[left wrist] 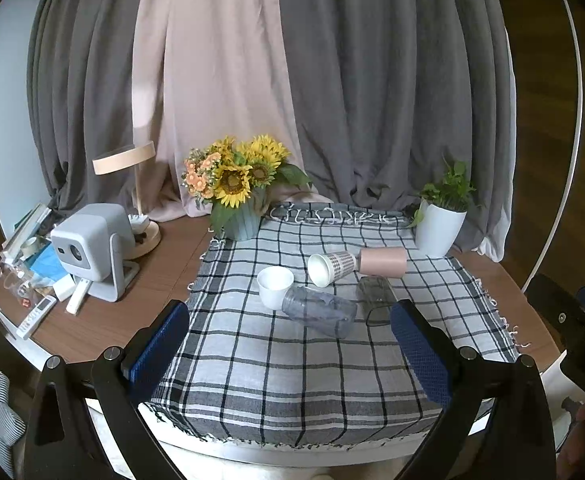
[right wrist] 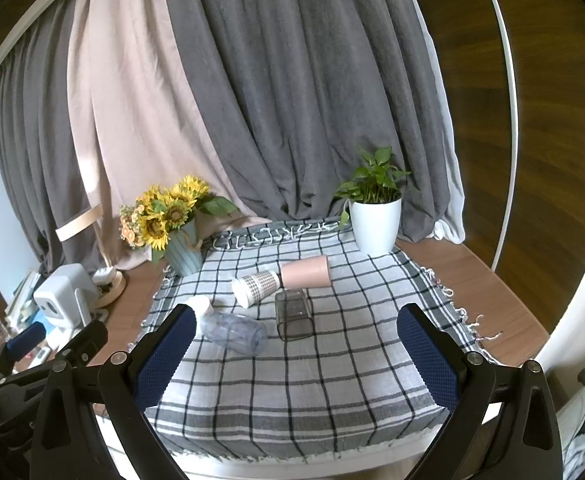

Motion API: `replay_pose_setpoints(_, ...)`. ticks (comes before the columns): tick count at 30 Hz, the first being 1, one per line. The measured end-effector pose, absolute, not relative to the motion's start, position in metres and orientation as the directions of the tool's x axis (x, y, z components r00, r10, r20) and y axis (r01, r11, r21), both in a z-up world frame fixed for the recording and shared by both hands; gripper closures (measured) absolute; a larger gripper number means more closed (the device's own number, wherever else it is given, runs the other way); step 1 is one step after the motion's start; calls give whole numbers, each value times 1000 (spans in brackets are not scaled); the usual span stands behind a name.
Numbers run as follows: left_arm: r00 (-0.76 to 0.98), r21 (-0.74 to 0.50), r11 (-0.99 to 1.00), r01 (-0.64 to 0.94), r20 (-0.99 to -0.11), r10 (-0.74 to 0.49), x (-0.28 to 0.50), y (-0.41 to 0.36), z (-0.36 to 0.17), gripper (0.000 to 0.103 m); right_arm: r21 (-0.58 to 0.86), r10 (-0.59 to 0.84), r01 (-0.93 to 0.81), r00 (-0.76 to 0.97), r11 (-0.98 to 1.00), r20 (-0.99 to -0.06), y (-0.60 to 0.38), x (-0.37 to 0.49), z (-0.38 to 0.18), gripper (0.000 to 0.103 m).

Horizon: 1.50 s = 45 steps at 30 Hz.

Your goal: Flip cup upside down

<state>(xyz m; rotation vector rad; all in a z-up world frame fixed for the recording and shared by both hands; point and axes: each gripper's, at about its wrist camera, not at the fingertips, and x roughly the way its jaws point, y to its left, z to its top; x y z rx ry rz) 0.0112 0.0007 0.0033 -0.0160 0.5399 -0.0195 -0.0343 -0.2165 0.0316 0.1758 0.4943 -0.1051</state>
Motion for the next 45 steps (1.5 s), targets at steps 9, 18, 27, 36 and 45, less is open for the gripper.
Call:
replay_pose_setpoints(9, 856, -22, 1000, 13, -516, -23, 10, -3, 3, 0, 139, -59, 143, 875, 980, -481, -213, -34, 34, 2)
replay_pose_setpoints(18, 857, -26, 1000, 13, -515, -25, 8, -1, -4, 0, 138, -62, 145, 875, 980, -480, -216, -32, 31, 2)
replay_pose_setpoints(27, 855, -29, 999, 14, -518, -27, 9, -1, -3, 0, 139, -62, 146, 875, 980, -480, -216, -32, 30, 2)
replay_pose_setpoints(36, 855, -31, 999, 13, -518, -27, 10, 0, -2, 0, 140, -61, 145, 875, 980, -481, -215, -32, 28, 2)
replay_pose_setpoints(45, 855, -31, 999, 13, -518, -27, 10, -1, -2, 0, 138, -63, 146, 874, 980, -481, -212, -31, 29, 2)
